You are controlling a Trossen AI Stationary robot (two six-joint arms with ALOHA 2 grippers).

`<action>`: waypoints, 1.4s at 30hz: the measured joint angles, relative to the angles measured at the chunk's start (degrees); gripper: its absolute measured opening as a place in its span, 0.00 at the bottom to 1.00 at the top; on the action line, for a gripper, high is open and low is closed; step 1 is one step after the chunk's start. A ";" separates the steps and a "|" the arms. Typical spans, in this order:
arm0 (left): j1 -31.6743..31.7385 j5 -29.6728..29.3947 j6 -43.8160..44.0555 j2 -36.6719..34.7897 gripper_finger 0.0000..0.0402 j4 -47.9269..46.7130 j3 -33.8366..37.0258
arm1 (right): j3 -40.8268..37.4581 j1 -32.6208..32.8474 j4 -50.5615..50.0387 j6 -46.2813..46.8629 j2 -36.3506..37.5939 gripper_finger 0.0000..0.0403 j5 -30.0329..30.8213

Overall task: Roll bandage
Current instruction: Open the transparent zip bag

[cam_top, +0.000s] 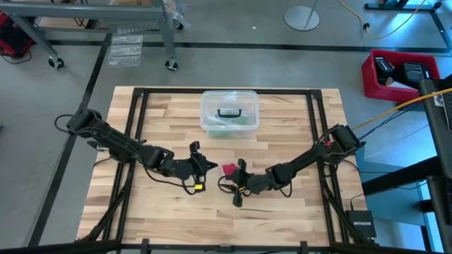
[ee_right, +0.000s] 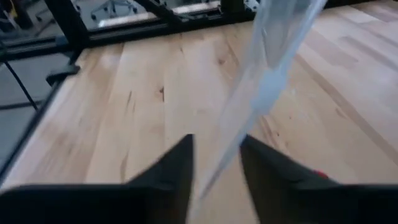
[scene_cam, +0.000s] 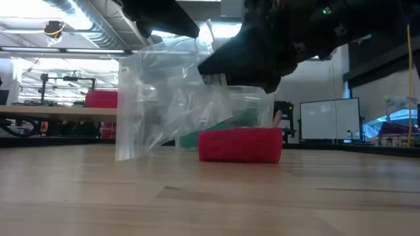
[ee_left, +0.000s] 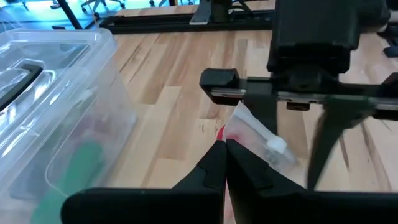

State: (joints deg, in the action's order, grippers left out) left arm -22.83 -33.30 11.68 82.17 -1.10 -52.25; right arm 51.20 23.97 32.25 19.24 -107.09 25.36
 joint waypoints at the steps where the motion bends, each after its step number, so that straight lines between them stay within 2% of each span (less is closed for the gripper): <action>1: -0.02 0.00 0.06 0.00 0.00 0.00 0.00 | 0.00 0.00 -0.50 -0.04 0.00 0.23 0.04; 3: -0.02 0.02 0.91 0.00 0.00 0.04 0.00 | 0.00 0.00 -0.94 -0.06 0.00 0.09 0.13; 5: -0.02 0.27 2.38 0.00 0.00 0.06 0.00 | 0.00 0.00 -0.98 -0.06 0.00 0.03 0.46; 9: 0.40 5.93 4.75 -1.10 0.02 -0.61 -0.02 | 0.00 0.00 -1.24 -0.04 0.00 0.04 0.94; 14: 1.91 16.32 9.01 -4.62 0.16 -4.49 -0.09 | 0.00 0.00 -1.35 -0.07 0.00 0.02 -0.32; 19: 3.49 17.03 8.15 -6.84 0.32 -5.99 -0.09 | 0.00 0.00 -1.37 -0.28 0.00 0.01 -0.50; 24: 5.24 17.24 7.97 -5.23 0.42 -3.69 -0.11 | 0.00 0.00 -0.70 -0.43 0.00 0.02 -0.51; 29: 6.49 24.41 9.22 -2.21 0.44 0.74 -0.11 | -0.02 0.02 -0.65 -0.68 0.00 0.01 -0.55; 35: 6.67 25.33 8.98 -0.54 0.43 1.92 -0.11 | -0.02 0.02 -0.76 -0.70 0.00 0.01 -0.50; 42: 6.64 27.05 7.71 -5.38 0.42 -1.28 -0.09 | -0.02 0.02 -0.79 -0.70 0.00 0.01 -0.45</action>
State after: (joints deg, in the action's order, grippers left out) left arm -16.19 -6.25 19.40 76.79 -2.38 -52.34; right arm 51.18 23.98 31.45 18.55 -107.09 24.91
